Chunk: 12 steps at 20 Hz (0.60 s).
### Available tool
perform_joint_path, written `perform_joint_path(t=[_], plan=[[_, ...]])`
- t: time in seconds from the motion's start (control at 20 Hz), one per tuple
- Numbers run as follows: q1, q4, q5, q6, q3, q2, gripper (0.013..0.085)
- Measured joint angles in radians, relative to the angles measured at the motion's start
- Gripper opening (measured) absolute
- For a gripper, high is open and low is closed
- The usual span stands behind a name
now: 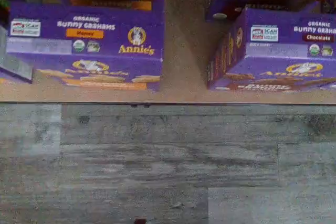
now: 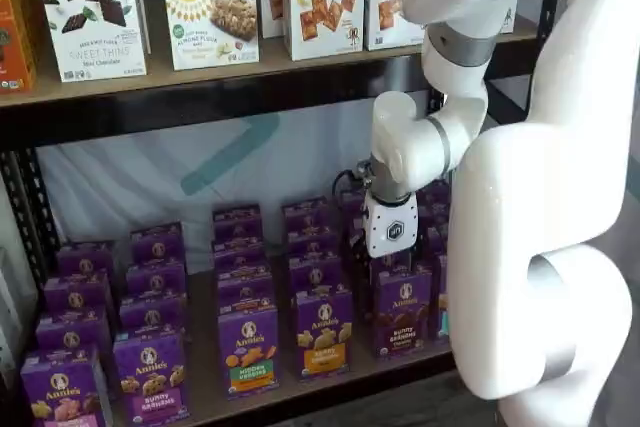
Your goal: Pick up the purple box with a brown patch in the center, on the bottom shelf, the fifth box from the left
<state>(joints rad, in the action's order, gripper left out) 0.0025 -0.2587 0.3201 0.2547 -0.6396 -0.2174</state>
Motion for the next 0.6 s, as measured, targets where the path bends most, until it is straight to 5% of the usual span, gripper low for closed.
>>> perform_joint_path(t=[0.3, 0.6], plan=[[-0.036, 0.047, -0.038, -0.079, -0.077, -0.104, 0.0850], [-0.070, 0.043, -0.064, -0.108, -0.154, -0.194, 0.0850]])
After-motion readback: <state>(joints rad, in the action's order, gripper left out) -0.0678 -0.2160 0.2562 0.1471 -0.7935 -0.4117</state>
